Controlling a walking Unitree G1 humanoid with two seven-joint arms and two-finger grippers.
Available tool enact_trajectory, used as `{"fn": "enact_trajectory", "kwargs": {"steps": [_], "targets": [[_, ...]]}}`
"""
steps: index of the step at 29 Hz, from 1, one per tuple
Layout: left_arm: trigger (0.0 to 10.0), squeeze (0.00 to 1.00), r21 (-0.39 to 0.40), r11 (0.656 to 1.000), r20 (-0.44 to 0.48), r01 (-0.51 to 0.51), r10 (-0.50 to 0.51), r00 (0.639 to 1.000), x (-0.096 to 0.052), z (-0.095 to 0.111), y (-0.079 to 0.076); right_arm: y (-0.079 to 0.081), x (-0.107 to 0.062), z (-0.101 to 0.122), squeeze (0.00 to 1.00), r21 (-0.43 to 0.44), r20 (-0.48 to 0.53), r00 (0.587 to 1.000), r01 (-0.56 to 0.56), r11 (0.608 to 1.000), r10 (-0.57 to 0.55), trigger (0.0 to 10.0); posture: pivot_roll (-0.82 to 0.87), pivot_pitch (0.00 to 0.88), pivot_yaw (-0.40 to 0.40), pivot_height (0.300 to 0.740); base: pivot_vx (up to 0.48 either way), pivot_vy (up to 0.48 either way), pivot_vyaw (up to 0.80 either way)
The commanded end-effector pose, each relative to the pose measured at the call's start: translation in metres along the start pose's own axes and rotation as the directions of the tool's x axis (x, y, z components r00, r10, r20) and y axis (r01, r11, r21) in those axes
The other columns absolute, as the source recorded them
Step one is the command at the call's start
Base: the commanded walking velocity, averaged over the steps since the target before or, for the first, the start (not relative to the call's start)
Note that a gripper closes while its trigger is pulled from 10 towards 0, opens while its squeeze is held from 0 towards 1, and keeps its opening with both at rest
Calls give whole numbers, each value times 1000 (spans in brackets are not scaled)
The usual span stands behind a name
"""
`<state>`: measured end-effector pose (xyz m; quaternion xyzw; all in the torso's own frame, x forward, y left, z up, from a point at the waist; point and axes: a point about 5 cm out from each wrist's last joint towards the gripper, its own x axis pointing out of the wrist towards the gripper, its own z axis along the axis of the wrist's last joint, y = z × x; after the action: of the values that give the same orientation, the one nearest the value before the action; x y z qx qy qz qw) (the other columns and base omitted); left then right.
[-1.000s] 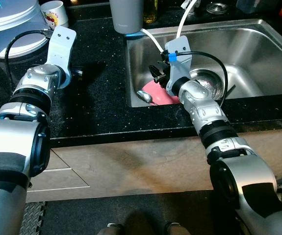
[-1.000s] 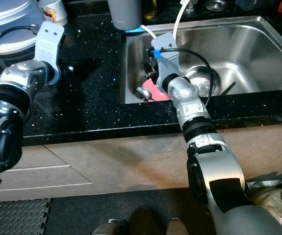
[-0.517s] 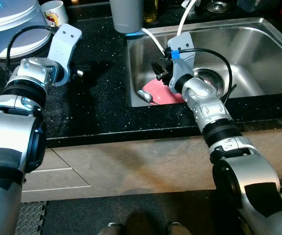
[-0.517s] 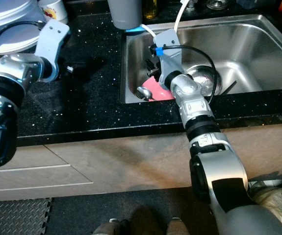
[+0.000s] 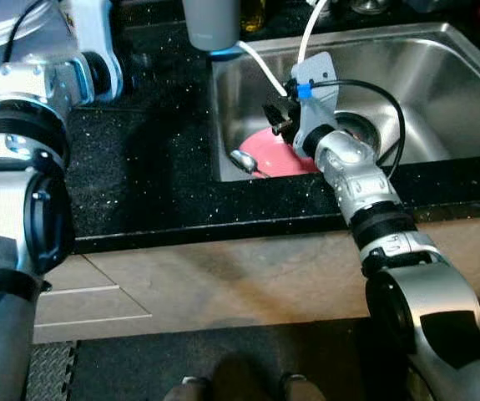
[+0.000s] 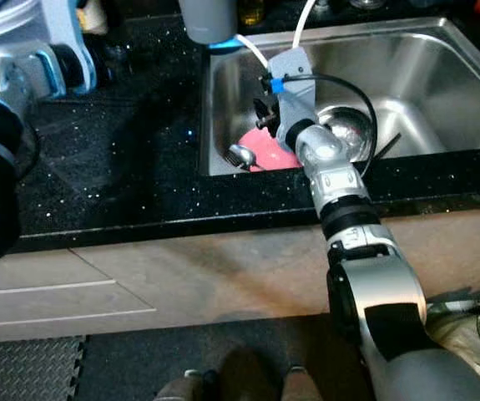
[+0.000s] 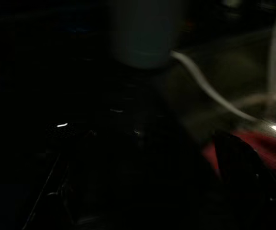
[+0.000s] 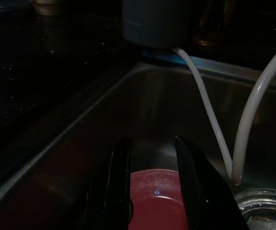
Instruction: Kitchen organization
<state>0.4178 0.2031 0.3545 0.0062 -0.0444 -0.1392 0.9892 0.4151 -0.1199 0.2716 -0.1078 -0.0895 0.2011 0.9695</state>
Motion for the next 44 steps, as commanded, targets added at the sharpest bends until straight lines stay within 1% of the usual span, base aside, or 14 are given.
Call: {"fn": "enact_trajectory", "kwargs": {"steps": [1,3,5,7,10,15,20,22,26,27,37,38,42,44], "targets": [[10000,0,-44,997,-16,-61,61,998,0,-13,5,5,3,1,0,1,-3,1000,-15,1000,15,10000,47,224,60,740,0,0,0],[10000,0,-126,980,-35,-151,148,988,0,-24,8,6,3,0,0,-7,-4,1000,-18,1000,18,10000,44,223,62,740,0,0,0],[10000,0,-126,980,-35,-151,148,988,0,-24,8,6,3,0,0,-7,-4,1000,-18,1000,18,10000,44,223,62,740,0,0,0],[10000,0,-204,946,-71,-253,243,967,-2,-34,14,6,3,0,0,-11,-4,1000,-20,1000,20,10000,38,222,68,740,0,0,0],[10000,0,-246,893,-115,-376,359,926,-6,-45,22,5,2,1,0,-15,-1,1000,-18,1000,18,10000,36,221,70,740,0,0,0],[10000,0,-242,853,-187,-463,427,885,-9,-58,26,2,2,2,0,-19,-1,1000,-12,1000,12,10000,36,223,73,740,0,0,0],[10000,0,-170,858,-234,-485,443,865,-11,-67,26,1,2,2,0,-17,0,1000,-8,1000,8,10000,37,224,74,740,0,0,0],[10000,0,-104,908,-270,-407,368,890,-9,-75,20,0,2,3,0,-11,1,1000,-7,1000,7,10000,38,225,74,740,0,0,0],[10000,0,-90,942,-291,-323,285,913,-8,-79,14,0,2,3,0,-9,1,1000,-5,1000,5,10000,39,225,74,740,0,0,0],[10000,0,-97,963,-309,-252,212,927,-7,-81,10,-1,2,3,0,-7,0,1000,-4,1000,4,10000,38,226,73,740,0,0,0],[10000,0,-64,979,-337,-193,161,928,-10,-87,11,-5,1,5,0,-5,1,1000,4,1000,-4,10000,40,229,70,740,0,0,0],[10000,0,-52,994,-333,-100,77,940,-8,-89,5,-5,1,5,0,-4,1,1000,6,1000,-6,10000,40,229,70,740,0,0,0],[10000,0,-7,996,-326,90,-88,941,-5,-89,-9,-6,1,5,0,-2,2,1000,8,1000,-8,10000,38,228,72,740,0,0,0],[10000,0,63,994,-259,91,-72,963,0,-79,-13,-6,1,5,0,0,5,1000,11,1000,-11,10000,36,225,71,740,0,0,0]]}}
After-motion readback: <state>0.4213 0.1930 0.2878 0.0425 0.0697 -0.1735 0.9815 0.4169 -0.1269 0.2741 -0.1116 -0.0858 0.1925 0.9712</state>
